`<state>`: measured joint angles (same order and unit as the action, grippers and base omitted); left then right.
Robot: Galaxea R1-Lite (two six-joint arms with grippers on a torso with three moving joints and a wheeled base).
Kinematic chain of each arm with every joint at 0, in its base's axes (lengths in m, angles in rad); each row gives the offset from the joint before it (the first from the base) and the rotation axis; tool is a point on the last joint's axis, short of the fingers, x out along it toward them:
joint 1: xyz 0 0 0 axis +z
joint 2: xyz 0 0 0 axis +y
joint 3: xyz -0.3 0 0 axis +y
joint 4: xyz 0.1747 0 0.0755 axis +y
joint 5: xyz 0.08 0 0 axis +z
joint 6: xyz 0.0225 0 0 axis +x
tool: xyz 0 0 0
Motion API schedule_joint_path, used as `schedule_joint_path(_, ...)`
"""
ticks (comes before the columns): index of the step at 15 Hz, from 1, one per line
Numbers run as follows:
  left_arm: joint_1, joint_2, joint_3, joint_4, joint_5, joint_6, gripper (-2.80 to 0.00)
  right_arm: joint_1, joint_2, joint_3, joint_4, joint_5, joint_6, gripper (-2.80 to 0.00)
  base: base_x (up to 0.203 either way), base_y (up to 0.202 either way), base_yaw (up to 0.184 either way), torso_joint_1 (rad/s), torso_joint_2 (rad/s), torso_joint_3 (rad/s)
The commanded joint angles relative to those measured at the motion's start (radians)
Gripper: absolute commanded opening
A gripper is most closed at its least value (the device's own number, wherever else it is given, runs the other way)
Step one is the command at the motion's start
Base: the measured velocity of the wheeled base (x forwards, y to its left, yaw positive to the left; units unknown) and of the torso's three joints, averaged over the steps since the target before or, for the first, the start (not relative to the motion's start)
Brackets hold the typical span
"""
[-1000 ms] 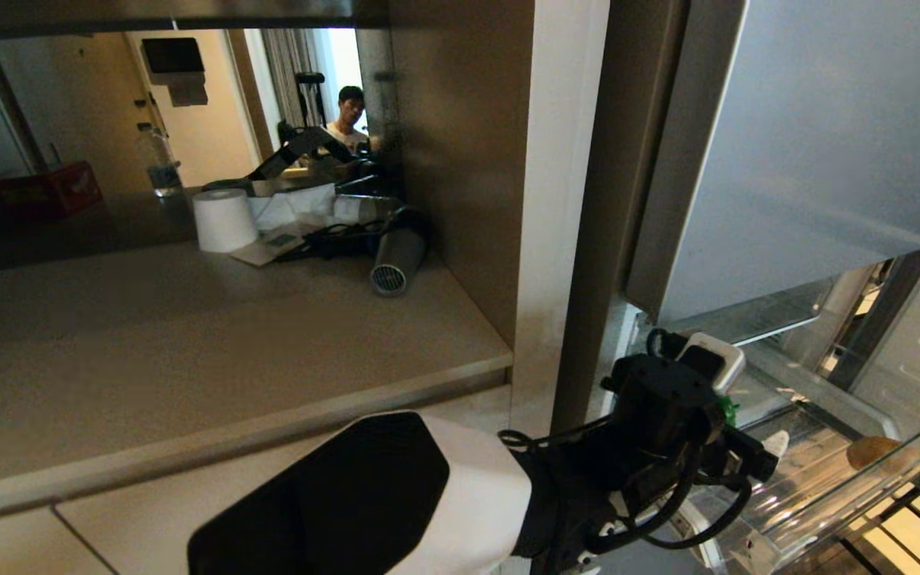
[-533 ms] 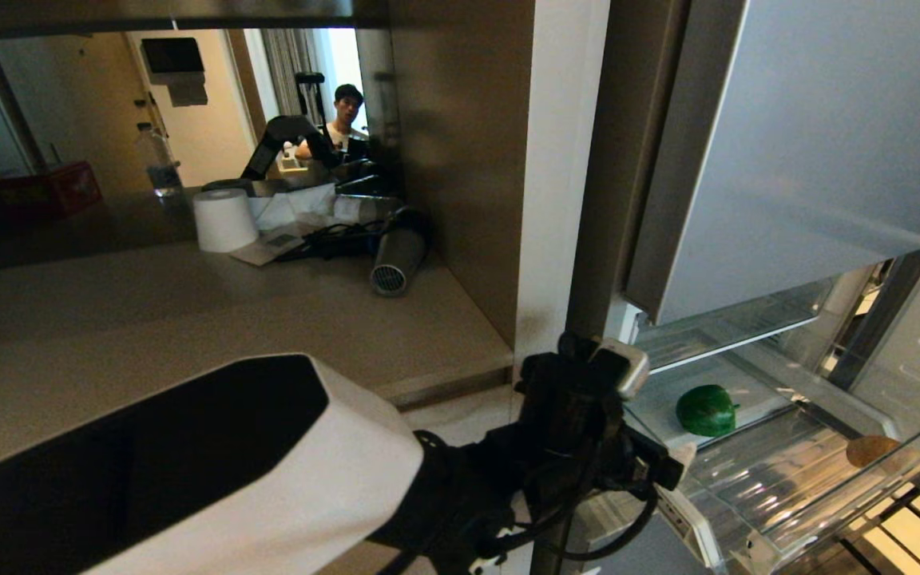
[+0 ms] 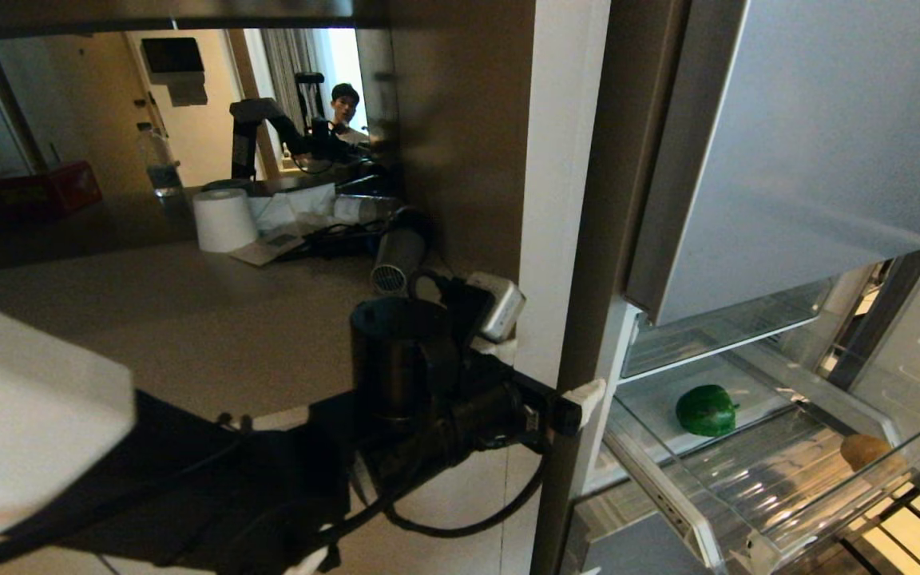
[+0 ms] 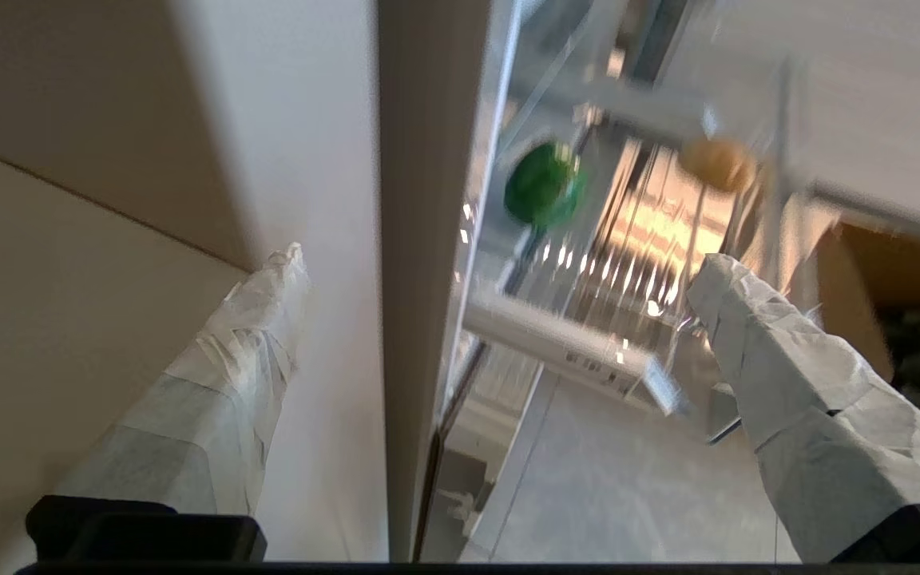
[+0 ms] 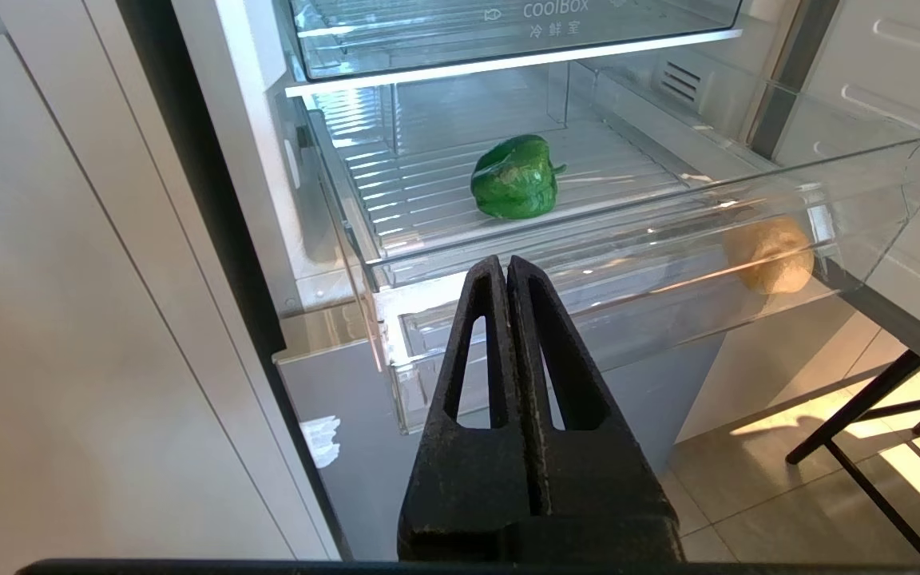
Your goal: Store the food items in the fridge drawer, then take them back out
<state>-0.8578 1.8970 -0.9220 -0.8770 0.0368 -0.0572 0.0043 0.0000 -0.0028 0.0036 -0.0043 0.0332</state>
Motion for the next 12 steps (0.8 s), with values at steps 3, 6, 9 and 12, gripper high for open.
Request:
schedule_joint_path(3,0.029,-0.277,0.111,0.004,0.006,0.001,-2.80,0.000,0.000,0.000,-0.001,0.000,0.001,-2.80,0.000,0.000,0.000,0.000,0.00,0.000)
schedule_joint_path(6,0.077,-0.470,0.180,0.052,0.007,0.001,-2.80,0.000,0.001,0.000,0.001,0.000,0.001,-2.80,0.000,0.000,0.000,0.000,0.00,0.000)
schedule_joint_path(9,0.151,-0.675,0.256,0.163,0.058,0.001,-2.80,0.000,0.002,0.000,0.000,0.000,0.001,-2.80,0.000,0.000,0.000,0.000,0.00,0.000)
schedule_joint_path(12,0.274,-0.857,0.337,0.294,0.225,0.005,-2.80,0.000,0.002,0.000,0.001,0.000,-0.001,-2.80,0.000,0.000,0.000,0.000,0.00,0.000)
